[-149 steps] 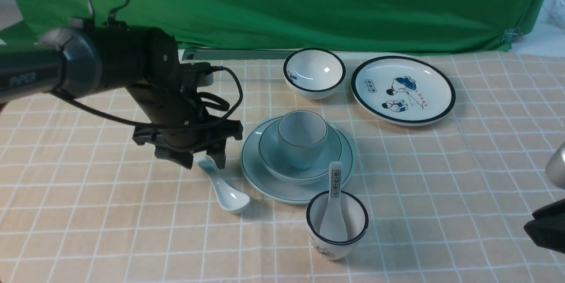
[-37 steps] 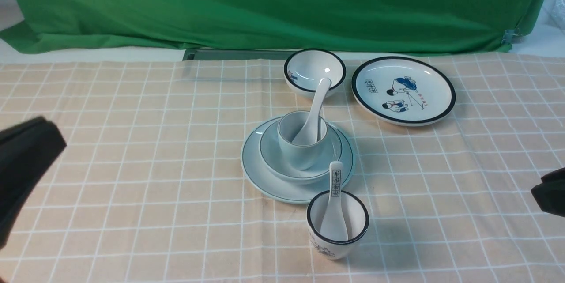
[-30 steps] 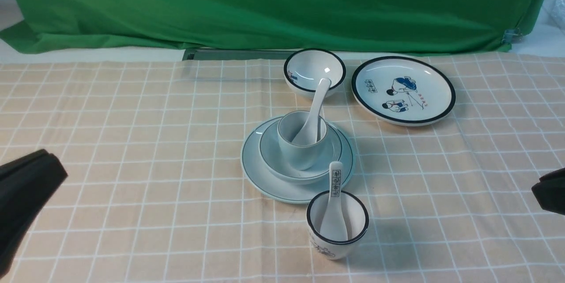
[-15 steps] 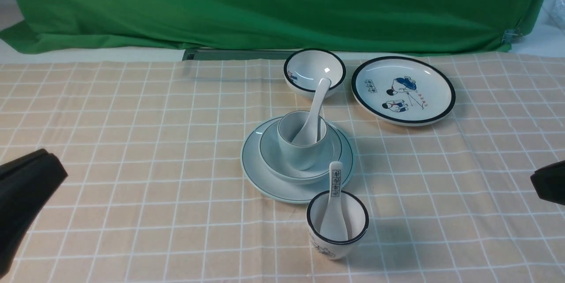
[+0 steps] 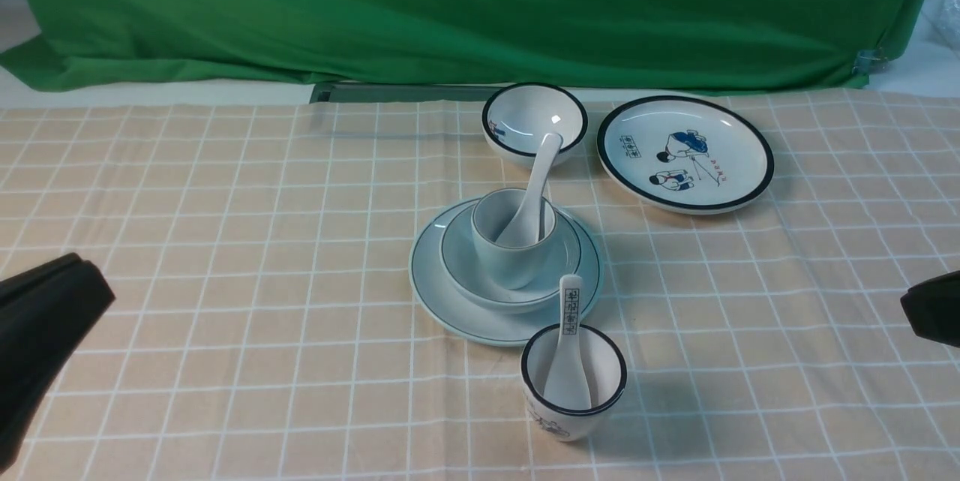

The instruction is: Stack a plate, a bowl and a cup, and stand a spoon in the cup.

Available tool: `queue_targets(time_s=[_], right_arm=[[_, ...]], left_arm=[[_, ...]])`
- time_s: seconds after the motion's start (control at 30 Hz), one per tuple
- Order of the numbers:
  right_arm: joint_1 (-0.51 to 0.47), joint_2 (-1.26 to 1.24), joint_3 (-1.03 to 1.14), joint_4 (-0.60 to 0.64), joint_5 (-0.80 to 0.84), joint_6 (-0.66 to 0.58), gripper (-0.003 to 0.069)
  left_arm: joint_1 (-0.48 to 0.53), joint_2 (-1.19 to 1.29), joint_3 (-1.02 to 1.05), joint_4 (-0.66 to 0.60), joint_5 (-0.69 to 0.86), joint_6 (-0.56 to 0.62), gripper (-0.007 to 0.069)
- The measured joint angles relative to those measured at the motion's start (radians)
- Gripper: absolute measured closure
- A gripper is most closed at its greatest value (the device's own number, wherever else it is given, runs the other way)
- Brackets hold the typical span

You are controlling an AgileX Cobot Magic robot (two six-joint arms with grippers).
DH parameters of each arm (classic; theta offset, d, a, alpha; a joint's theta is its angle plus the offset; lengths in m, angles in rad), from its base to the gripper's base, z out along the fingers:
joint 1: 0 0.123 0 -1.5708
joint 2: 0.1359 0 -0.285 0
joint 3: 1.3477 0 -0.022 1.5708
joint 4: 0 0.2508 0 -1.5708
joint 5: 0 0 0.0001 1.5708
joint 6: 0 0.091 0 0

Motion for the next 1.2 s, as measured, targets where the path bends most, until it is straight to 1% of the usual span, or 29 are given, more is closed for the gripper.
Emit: queue_targets(time_s=[0.1,0.23,0.27,0.3,0.33,0.43,0.47,0.5,0.57,0.6,0.67,0.8,1.2], right_arm=[[-0.004,0.0,0.0,0.0,0.0,0.001,0.0608],[-0.085,-0.037,0.03,0.015,-0.043,-0.059,0.0634],[-0.131,-0.072,0.062,0.039,-0.095,-0.103,0.0639],[-0.172,-0.11,0.107,0.058,-0.15,-0.135,0.0641],[-0.247,-0.198,0.212,0.078,-0.268,-0.168,0.0641],[-0.337,-0.339,0.397,0.086,-0.423,-0.19,0.0641],[-0.343,-0.364,0.412,0.086,-0.445,-0.191,0.0641],[-0.391,-0.462,0.544,0.09,-0.516,-0.194,0.0641],[-0.433,-0.58,0.685,0.091,-0.574,-0.185,0.0641],[-0.433,-0.591,0.699,0.091,-0.578,-0.182,0.0641],[-0.467,-0.722,0.847,0.092,-0.618,-0.148,0.0641],[-0.475,-0.859,0.995,0.09,-0.657,-0.111,0.0641],[-0.475,-0.873,1.011,0.09,-0.673,-0.101,0.0639]], left_arm=[[0.0,0.0,0.0,0.0,0.0,0.0,0.0621],[0.0,0.0,0.0,0.0,0.0,0.0,0.0621],[0.0,0.0,0.0,0.0,0.0,0.0,0.0621],[0.0,0.0,0.0,0.0,0.0,0.0,0.0621],[0.0,0.0,0.0,0.0,0.0,0.0,0.0621],[0.0,0.0,0.0,0.0,0.0,0.0,0.0621],[0.0,0.0,0.0,0.0,0.0,0.0,0.0621],[0.0,0.0,0.0,0.0,0.0,-0.001,0.0621],[0.0,0.0,0.0,0.0,0.0,-0.001,0.0621],[0.0,0.0,0.0,0.0,0.0,-0.001,0.0621],[0.0,0.0,0.0,0.0,0.0,-0.001,0.0621],[0.0,0.0,0.0,0.0,0.0,-0.001,0.0621],[0.0,-0.001,0.002,0.0,-0.002,-0.001,0.0621]])
